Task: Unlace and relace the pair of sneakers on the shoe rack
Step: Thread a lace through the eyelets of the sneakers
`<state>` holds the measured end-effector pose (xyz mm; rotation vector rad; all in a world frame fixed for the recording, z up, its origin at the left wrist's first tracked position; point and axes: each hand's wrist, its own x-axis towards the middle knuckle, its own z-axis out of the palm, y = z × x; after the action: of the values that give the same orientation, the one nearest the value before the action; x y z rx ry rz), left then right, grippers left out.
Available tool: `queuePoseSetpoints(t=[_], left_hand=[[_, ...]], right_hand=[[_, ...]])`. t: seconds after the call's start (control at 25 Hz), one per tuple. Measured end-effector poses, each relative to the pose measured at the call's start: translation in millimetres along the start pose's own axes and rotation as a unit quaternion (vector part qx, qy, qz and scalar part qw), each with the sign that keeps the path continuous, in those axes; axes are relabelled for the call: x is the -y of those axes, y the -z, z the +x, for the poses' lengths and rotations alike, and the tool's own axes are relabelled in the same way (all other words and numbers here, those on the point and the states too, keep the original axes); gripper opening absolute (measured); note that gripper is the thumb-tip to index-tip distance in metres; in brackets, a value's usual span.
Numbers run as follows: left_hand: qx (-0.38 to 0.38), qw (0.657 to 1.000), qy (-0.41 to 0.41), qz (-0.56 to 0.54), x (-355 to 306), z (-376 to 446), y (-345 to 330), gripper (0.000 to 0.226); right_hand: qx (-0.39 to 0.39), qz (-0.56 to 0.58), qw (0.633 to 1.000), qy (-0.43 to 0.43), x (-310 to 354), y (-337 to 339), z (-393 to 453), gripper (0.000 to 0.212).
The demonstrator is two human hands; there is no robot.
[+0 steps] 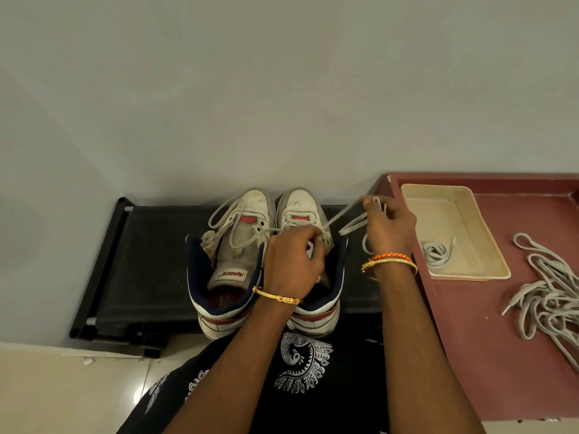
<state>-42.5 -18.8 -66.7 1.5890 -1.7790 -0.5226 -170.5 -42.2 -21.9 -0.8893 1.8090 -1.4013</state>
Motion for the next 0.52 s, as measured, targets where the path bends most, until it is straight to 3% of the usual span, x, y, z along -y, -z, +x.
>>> queuePoseSetpoints(t=[0.08,0.16,0.24,0.32,0.4,0.52], left_hand=[[-0.076,0.991,0.032,-0.105,-4,3,11,0.017],[-0.105,0.991,0.065,-0.048,-2,7,23,0.02],[-0.021,0.985,0.114,0.128,5,11,32,0.03],[0.104,0.953,0.171,0.227,10,13,37,0.036],[0.136,0.944,0.209,0.215,12,13,34,0.032],[0.09,0.956,0.249,0.129,18,19,28,0.025]], right_hand=[[0.007,-0.134,0.991,-0.016,-2,4,2,0.021],[0.029,-0.133,0.989,-0.048,1,3,3,0.028],[0.044,-0.079,0.993,-0.073,8,-2,3,0.042],[0.071,-0.072,0.992,-0.071,14,-6,2,0.049],[0.114,-0.102,0.987,-0.047,15,-9,3,0.048],[0.164,-0.156,0.974,0.008,13,-19,2,0.034]])
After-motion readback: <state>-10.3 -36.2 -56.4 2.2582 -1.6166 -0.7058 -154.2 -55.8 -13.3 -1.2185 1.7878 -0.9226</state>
